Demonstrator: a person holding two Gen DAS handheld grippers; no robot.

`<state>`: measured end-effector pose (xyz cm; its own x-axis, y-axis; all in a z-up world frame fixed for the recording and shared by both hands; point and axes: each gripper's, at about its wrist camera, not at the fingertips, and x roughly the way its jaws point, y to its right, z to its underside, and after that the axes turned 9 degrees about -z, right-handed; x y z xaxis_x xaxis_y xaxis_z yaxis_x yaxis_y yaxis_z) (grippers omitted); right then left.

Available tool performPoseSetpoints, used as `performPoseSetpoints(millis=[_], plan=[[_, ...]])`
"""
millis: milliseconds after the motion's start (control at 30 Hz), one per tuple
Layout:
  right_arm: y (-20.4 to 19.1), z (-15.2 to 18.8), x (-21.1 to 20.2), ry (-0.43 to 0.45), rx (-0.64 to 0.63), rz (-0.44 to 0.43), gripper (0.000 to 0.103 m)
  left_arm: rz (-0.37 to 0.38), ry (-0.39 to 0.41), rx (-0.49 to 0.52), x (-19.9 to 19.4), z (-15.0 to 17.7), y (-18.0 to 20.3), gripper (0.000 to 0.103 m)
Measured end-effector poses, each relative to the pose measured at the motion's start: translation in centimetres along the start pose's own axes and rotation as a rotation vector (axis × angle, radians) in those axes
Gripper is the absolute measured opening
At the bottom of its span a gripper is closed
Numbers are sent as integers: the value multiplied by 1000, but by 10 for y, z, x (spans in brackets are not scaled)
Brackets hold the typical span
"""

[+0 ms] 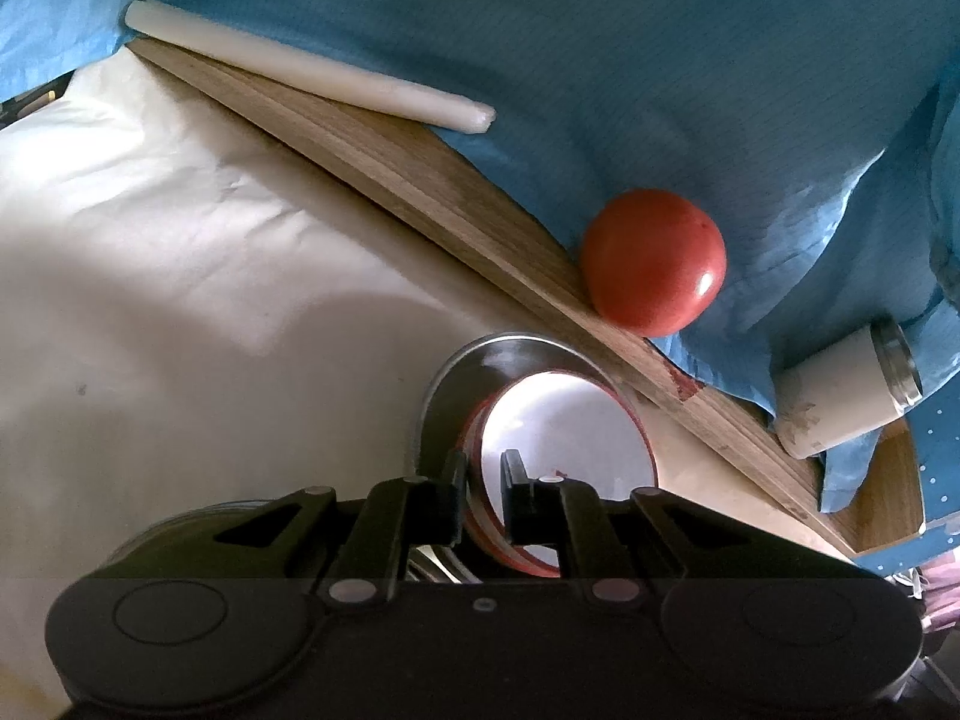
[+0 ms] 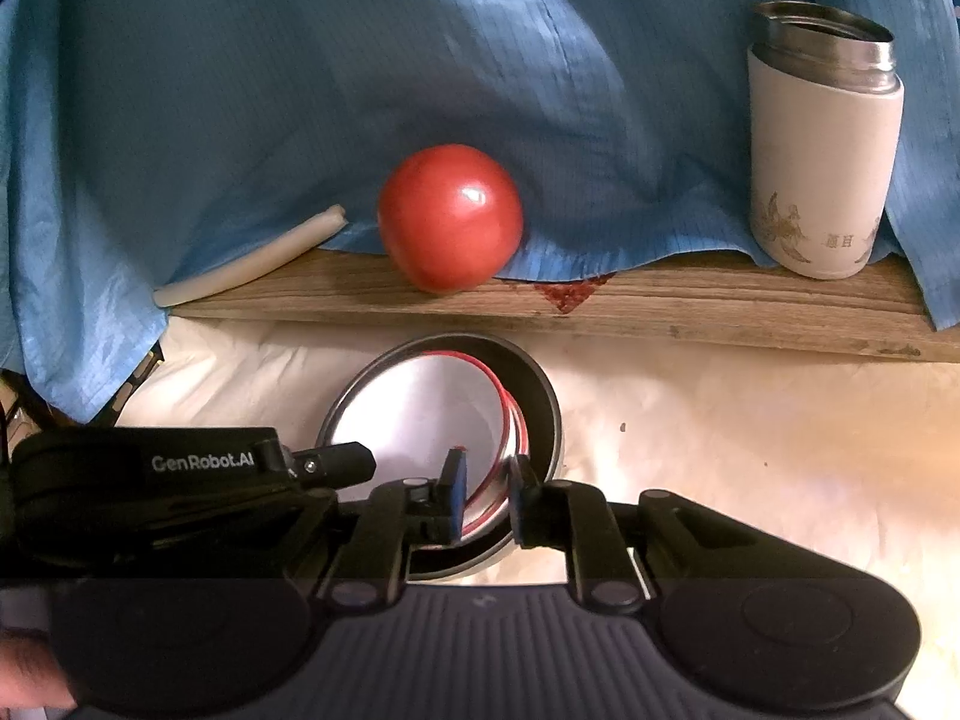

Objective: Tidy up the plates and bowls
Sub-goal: 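Lift the second white bowl with both grippers over the steel bowl, then lower the second bowl onto the nested bowl and open both grippers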

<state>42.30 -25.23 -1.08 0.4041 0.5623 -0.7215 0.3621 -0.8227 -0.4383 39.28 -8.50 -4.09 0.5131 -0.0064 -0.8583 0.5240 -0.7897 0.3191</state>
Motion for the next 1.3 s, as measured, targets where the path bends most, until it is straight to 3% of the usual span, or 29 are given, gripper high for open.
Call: performPoseSetpoints(millis=[467,700,967,1100,1300], plan=[[-3,2,-7,11,-16,-7,18,0,12,4,-3,0,0,16],[-3,4,-13,27,-25,6,26,-1,25,-1,-8,0,2,17],[-3,8,-26,60,-55,30,30,-1,44,-5,-17,0,6,33],[-2,9,-33,84,-74,45,39,-7,70,6,-23,1,8,43],[-4,8,-43,113,-101,46,59,-7,110,2,-32,1,9,66]])
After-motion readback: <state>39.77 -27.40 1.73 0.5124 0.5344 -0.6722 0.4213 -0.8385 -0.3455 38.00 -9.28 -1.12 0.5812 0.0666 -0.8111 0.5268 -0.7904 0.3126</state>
